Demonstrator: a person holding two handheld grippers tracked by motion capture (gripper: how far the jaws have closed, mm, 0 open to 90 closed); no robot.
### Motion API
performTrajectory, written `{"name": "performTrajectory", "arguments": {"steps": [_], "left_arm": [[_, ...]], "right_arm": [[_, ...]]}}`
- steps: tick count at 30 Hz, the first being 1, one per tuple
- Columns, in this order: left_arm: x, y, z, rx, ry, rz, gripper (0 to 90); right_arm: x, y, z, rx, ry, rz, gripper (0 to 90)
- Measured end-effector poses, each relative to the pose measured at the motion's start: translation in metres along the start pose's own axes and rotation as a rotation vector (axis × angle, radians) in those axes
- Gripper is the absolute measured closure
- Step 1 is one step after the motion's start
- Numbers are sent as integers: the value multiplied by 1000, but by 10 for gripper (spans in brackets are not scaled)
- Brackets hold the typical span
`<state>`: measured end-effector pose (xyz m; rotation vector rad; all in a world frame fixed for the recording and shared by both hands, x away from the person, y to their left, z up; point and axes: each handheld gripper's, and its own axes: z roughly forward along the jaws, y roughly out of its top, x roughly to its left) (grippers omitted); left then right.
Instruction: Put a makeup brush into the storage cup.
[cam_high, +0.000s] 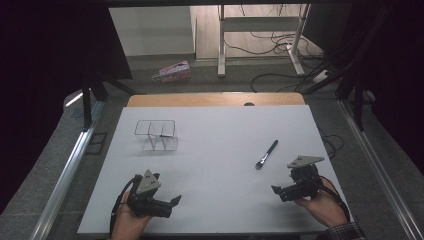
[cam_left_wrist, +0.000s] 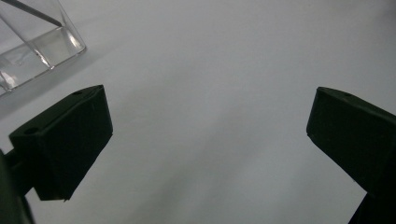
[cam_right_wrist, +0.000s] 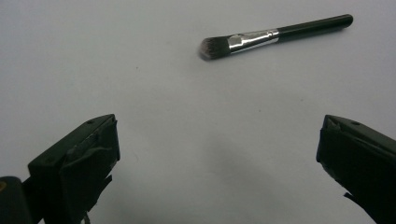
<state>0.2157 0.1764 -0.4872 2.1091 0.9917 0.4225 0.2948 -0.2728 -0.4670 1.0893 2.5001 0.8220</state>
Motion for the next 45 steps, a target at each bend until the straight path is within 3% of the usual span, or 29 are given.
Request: {"name": "performTrajectory", "arguments": {"steps": [15,28,45], "left_arm": [[0,0,0,-1,-1,1,11],[0,0,-2,-2,-1,2,13],[0,0,-2,0,-6,11,15]], "right_arm": [[-16,22,11,46,-37,39,0],[-30,48,23,67,-43,115,0],[-35,74,43,83,-94,152,23]]}}
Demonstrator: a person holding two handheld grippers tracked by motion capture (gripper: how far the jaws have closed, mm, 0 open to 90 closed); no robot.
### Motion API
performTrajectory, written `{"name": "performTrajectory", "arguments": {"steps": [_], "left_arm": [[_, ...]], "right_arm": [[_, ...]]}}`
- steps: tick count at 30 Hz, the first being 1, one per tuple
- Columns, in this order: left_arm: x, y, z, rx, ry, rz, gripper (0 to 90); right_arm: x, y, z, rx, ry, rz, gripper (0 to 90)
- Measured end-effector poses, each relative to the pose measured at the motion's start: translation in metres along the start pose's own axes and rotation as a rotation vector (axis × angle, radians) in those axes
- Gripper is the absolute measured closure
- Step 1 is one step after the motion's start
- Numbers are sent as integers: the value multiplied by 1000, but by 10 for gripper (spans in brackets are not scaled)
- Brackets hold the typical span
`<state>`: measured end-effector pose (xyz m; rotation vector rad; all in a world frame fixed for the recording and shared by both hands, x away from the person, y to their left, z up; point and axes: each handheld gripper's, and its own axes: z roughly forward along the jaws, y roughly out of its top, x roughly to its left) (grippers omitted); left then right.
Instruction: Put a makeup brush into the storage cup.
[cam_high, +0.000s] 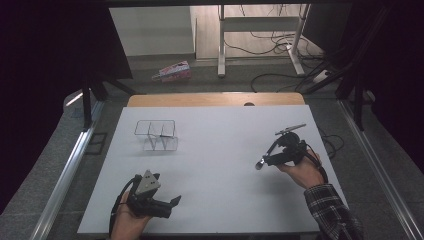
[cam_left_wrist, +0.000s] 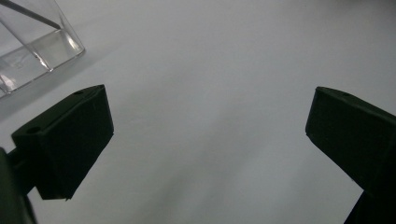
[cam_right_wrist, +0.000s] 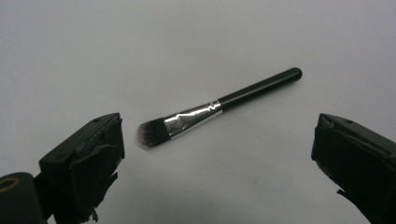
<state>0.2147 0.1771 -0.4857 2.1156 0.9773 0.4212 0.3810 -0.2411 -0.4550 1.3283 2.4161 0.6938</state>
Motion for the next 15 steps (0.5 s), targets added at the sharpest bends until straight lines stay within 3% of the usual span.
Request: {"name": "performTrajectory", "arguments": {"steps": [15], "left_arm": [[-1,0,0,-2,-4,-1,16]], "right_arm": [[4,21,19,15,-18,30,37]]}}
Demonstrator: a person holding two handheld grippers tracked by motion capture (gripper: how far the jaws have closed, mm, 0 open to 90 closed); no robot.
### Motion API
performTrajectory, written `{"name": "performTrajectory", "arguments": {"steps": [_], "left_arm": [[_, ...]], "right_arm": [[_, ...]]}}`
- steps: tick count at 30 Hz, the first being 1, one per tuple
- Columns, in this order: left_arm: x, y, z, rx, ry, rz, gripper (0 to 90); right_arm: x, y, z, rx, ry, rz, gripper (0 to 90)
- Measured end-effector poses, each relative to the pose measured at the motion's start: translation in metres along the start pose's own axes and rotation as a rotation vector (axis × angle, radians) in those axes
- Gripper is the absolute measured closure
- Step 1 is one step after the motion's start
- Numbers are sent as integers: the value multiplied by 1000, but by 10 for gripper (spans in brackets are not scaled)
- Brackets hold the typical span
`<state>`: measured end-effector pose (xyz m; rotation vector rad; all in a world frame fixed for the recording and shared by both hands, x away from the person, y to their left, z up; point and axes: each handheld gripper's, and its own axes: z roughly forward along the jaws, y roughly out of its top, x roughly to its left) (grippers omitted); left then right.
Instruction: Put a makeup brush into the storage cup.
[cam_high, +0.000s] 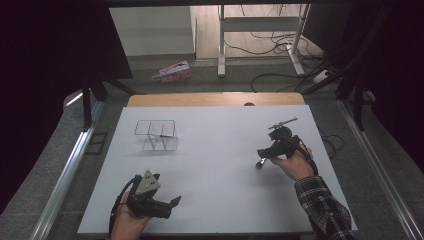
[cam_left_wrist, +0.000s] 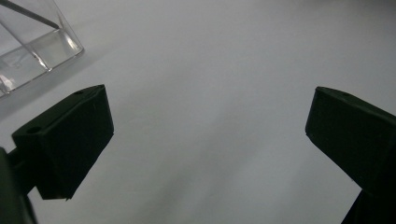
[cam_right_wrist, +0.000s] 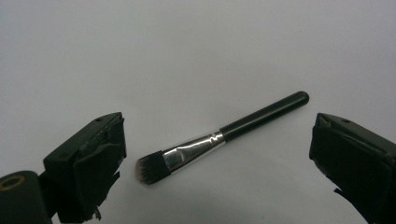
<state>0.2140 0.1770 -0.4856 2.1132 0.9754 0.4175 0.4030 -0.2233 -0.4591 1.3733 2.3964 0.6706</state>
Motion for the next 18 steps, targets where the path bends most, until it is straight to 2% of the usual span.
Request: {"name": "performTrajectory", "arguments": {"steps": [10,18], "left_arm": [[0,0,-1,1,-3,-3,20],[-1,0,0,8,-6,10,20]], "right_arm": [[-4,5,6,7,-19,8,50],[-6,3,20,32,-34,26,64]]}}
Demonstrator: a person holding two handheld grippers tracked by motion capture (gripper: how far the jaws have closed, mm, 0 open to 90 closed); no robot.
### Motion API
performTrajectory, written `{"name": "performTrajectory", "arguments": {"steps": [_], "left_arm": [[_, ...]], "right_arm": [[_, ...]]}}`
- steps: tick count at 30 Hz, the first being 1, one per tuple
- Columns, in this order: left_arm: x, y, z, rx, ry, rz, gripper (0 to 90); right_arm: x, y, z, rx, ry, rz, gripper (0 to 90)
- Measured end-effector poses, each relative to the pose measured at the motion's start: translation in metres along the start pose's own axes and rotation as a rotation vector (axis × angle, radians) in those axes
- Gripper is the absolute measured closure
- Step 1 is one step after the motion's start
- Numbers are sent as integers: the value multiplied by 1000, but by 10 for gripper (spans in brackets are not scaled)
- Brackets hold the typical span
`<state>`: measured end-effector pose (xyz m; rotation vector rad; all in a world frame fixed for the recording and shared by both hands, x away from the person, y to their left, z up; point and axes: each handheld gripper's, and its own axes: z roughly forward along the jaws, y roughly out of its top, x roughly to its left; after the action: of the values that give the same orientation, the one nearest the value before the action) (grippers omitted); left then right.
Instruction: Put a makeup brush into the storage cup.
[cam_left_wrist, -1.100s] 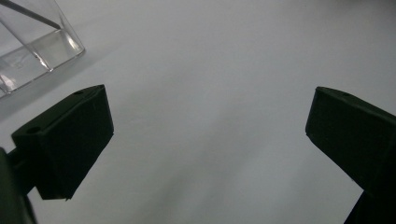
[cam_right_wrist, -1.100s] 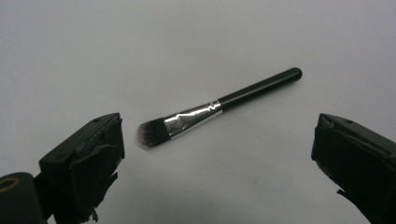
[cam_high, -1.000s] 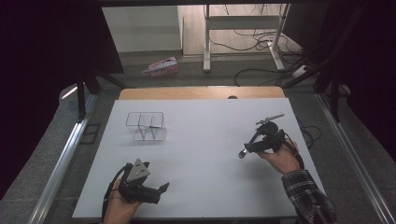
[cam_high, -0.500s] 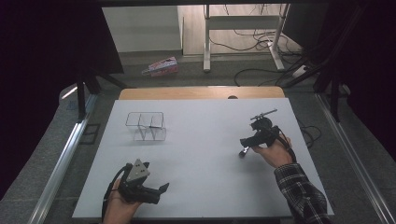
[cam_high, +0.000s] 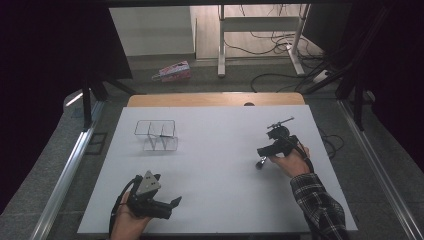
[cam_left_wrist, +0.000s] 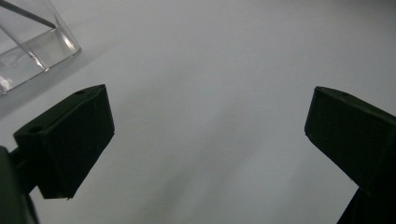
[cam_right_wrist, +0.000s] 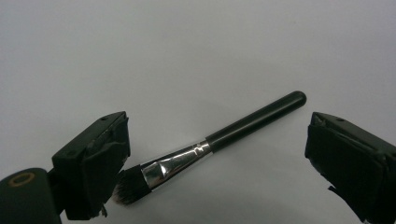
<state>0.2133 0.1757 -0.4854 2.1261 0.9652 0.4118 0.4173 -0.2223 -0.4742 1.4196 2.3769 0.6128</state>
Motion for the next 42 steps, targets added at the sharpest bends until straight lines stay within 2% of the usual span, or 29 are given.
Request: {"name": "performTrajectory", "arguments": {"steps": [14,21,27,29,31,32,34,35,36,38,42], "left_arm": [[-1,0,1,8,-3,8,21],[-1,0,1,11,-6,9,21],[-2,0,1,10,-5,11,21],[-2,0,1,10,-5,11,22],[-2,0,1,11,-5,11,22],[-2,0,1,10,-5,12,22],[-2,0,1,9,-4,12,22],[-2,0,1,9,-4,12,23],[-2,0,0,9,-3,11,23],[-2,0,0,8,-2,12,23],[-2,0,-1,5,1,11,25]], "right_arm": [[-2,-4,20,39,-21,14,74],[-2,-6,28,56,-27,5,127],[-1,-8,32,72,-18,-7,213],[-1,-7,31,77,9,-4,271],[-1,-7,31,79,8,-11,301],[0,-6,28,89,20,-26,408],[1,-5,27,99,24,-37,499],[1,-5,27,99,24,-37,499],[0,-4,25,117,33,-37,645],[-1,-2,24,144,36,-46,773],[-2,1,23,183,54,-62,783]]}}
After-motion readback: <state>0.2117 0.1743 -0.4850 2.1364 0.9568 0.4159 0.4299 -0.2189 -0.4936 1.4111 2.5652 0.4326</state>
